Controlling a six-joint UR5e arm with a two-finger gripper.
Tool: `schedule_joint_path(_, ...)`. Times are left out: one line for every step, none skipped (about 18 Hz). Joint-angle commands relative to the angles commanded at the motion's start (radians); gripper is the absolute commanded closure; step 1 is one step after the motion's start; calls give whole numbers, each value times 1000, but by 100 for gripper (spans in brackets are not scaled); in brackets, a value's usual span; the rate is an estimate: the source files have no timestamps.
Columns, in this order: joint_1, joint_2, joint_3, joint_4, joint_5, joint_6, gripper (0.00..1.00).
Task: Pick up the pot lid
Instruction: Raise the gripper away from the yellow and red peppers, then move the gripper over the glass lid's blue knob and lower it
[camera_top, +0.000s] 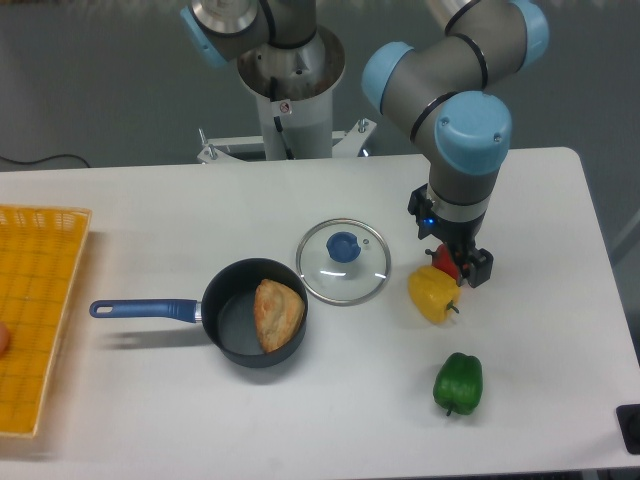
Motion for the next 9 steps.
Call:
schedule_joint_path(0, 0, -2, 0, 6, -3, 0)
schedule_joint_path(-2, -2, -9, 0, 2, -6, 0)
schedule_joint_path(-3, -2, -17, 0, 0, -11, 0)
schedule_joint_path(-6, -2, -18, 8, 0, -26, 0)
schedule_joint_path(-9, 0, -25, 9, -3, -47, 0)
schedule_joint_path(-14, 2, -40, 11, -24, -73, 0)
schedule_joint_path(-15, 5, -55, 12, -56, -99, 0)
schedule_joint_path(-11, 5, -75, 14, -98, -101, 0)
schedule_joint_path(-6, 5, -93, 17, -132, -100, 0)
